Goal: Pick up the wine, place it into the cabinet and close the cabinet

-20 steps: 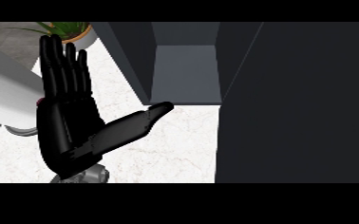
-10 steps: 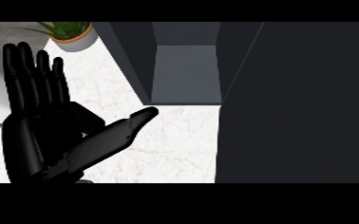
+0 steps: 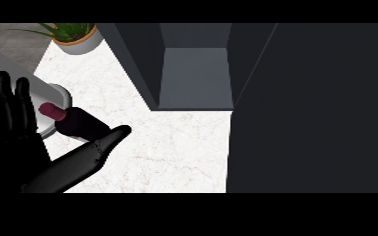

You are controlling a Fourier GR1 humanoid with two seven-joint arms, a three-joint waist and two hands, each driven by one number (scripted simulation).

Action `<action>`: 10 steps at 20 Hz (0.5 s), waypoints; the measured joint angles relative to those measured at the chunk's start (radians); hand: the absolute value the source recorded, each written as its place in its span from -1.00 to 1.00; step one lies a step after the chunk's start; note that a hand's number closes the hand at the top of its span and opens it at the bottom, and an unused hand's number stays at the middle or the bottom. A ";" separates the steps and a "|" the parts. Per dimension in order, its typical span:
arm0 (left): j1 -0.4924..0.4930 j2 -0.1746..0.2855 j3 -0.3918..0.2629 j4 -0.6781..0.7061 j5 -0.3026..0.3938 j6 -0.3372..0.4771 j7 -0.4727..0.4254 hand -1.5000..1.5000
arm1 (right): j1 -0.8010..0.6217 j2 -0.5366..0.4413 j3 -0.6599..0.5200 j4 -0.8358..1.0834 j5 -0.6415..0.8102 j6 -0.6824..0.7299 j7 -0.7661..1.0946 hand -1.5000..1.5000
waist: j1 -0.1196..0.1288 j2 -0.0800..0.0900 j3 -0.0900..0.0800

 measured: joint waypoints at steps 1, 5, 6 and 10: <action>0.013 0.007 0.012 -0.016 0.007 -0.006 0.003 -1.00 | 0.003 -0.002 -0.004 -0.002 0.000 0.004 -0.001 -1.00 | 0.000 0.000 0.000; 0.039 0.030 0.087 -0.024 0.081 -0.028 -0.015 -1.00 | -0.026 -0.003 -0.006 -0.002 0.005 -0.007 0.026 -1.00 | 0.000 0.001 0.000; 0.040 0.033 0.101 -0.030 0.086 -0.033 -0.006 -1.00 | -0.014 0.003 0.009 -0.005 0.008 -0.007 0.020 -1.00 | -0.001 0.000 0.000; 0.091 0.044 0.162 -0.030 0.173 -0.051 -0.047 -1.00 | -0.028 -0.007 -0.008 -0.006 0.010 -0.004 0.038 -1.00 | 0.000 0.001 -0.001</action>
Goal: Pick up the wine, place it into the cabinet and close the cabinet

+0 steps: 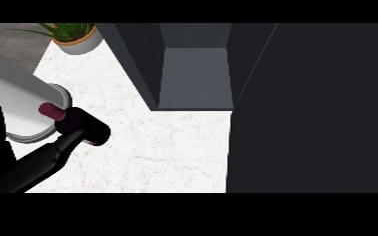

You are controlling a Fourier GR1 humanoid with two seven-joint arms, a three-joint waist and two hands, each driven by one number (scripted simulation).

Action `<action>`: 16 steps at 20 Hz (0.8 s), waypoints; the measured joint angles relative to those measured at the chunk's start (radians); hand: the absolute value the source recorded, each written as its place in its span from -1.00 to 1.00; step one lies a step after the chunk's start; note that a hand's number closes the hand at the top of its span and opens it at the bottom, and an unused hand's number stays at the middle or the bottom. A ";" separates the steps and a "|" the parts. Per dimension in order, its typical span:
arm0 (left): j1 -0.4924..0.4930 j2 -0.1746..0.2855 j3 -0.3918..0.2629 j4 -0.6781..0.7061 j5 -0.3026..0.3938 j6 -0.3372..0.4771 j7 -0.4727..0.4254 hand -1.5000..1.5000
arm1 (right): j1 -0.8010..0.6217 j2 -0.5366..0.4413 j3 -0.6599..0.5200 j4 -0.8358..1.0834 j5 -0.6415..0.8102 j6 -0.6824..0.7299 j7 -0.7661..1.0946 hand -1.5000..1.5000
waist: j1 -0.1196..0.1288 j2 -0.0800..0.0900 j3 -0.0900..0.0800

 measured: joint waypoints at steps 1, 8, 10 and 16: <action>0.022 0.000 0.012 -0.001 0.028 -0.006 -0.018 -1.00 | -0.004 -0.007 -0.015 0.000 -0.001 0.006 0.002 -1.00 | 0.000 0.000 0.000; 0.102 -0.021 0.079 0.064 0.198 -0.060 -0.147 -1.00 | -0.035 -0.004 -0.031 0.004 -0.002 0.004 0.022 -1.00 | -0.001 0.000 0.000; 0.116 -0.028 0.102 0.103 0.250 -0.087 -0.198 -1.00 | -0.039 -0.007 -0.041 0.003 -0.003 0.007 0.028 -1.00 | -0.001 0.000 0.000; 0.130 -0.033 0.184 0.215 0.368 -0.158 -0.308 -1.00 | -0.067 -0.009 -0.047 -0.002 -0.007 0.001 0.068 -1.00 | -0.003 0.000 0.000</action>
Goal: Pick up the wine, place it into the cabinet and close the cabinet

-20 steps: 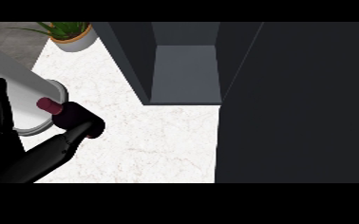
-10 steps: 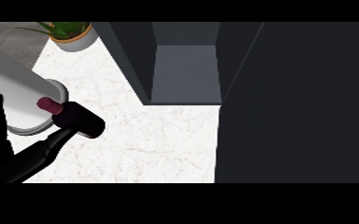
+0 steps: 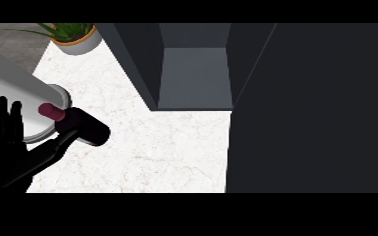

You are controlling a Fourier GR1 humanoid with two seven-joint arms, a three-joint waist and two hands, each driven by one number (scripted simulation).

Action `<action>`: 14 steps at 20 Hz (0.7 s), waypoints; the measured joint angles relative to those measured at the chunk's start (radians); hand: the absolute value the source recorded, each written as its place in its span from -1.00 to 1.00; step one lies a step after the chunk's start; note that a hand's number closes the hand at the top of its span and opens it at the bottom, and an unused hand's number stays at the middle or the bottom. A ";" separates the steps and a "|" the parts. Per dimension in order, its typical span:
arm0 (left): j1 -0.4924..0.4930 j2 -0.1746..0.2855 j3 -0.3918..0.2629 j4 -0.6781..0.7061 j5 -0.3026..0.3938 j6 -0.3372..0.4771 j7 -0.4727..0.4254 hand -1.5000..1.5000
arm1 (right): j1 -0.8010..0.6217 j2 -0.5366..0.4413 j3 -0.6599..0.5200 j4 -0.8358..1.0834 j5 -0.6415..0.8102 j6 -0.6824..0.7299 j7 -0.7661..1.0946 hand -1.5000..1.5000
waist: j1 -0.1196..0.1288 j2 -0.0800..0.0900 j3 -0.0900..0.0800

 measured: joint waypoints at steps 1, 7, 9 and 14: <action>0.008 -0.006 0.012 0.023 0.024 -0.018 -0.033 -1.00 | -0.002 0.004 0.002 0.001 0.000 -0.001 0.000 -1.00 | 0.000 0.000 0.000; 0.027 -0.031 0.065 0.160 0.081 -0.064 -0.205 -1.00 | -0.035 0.008 0.003 0.003 0.001 -0.011 0.027 -1.00 | 0.001 0.000 0.000; 0.027 -0.036 0.075 0.202 0.091 -0.075 -0.248 -1.00 | -0.032 0.015 0.016 0.000 0.004 -0.018 0.033 -1.00 | 0.000 0.000 0.000; 0.033 -0.031 0.122 0.291 0.135 -0.126 -0.321 -1.00 | -0.049 0.021 0.023 0.002 0.008 -0.025 0.046 -1.00 | 0.002 0.000 0.000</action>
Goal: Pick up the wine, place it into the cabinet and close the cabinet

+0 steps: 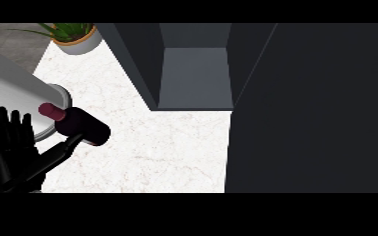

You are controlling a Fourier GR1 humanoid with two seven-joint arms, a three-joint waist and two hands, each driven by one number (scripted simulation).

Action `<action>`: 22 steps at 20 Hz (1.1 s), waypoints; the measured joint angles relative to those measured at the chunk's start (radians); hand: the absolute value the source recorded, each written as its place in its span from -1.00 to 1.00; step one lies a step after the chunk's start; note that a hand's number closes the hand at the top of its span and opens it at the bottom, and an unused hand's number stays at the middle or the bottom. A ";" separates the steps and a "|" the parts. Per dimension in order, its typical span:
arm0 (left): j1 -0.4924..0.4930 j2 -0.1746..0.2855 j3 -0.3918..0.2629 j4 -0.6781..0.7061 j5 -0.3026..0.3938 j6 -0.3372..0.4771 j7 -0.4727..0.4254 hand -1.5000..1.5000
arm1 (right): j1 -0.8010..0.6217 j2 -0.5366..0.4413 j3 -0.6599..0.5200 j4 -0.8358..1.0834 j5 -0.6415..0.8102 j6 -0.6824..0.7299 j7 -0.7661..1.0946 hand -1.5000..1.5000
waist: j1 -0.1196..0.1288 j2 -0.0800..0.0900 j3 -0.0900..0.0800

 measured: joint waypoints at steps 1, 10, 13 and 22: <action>0.004 -0.004 -0.003 0.017 0.009 -0.005 -0.022 -1.00 | 0.000 0.000 -0.005 0.001 0.000 0.002 -0.002 -1.00 | 0.000 0.000 0.000; -0.027 0.001 0.044 0.192 0.059 -0.088 -0.143 -1.00 | 0.006 -0.001 -0.011 -0.005 0.005 0.010 0.001 -1.00 | -0.002 0.000 0.000; -0.063 0.006 0.055 0.252 0.069 -0.104 -0.171 -1.00 | -0.015 -0.002 -0.015 -0.006 0.005 0.003 0.020 -1.00 | -0.003 0.000 0.000; -0.074 0.015 0.083 0.368 0.112 -0.173 -0.261 -1.00 | -0.004 0.007 -0.022 -0.007 0.008 0.012 0.011 -1.00 | -0.002 0.000 0.000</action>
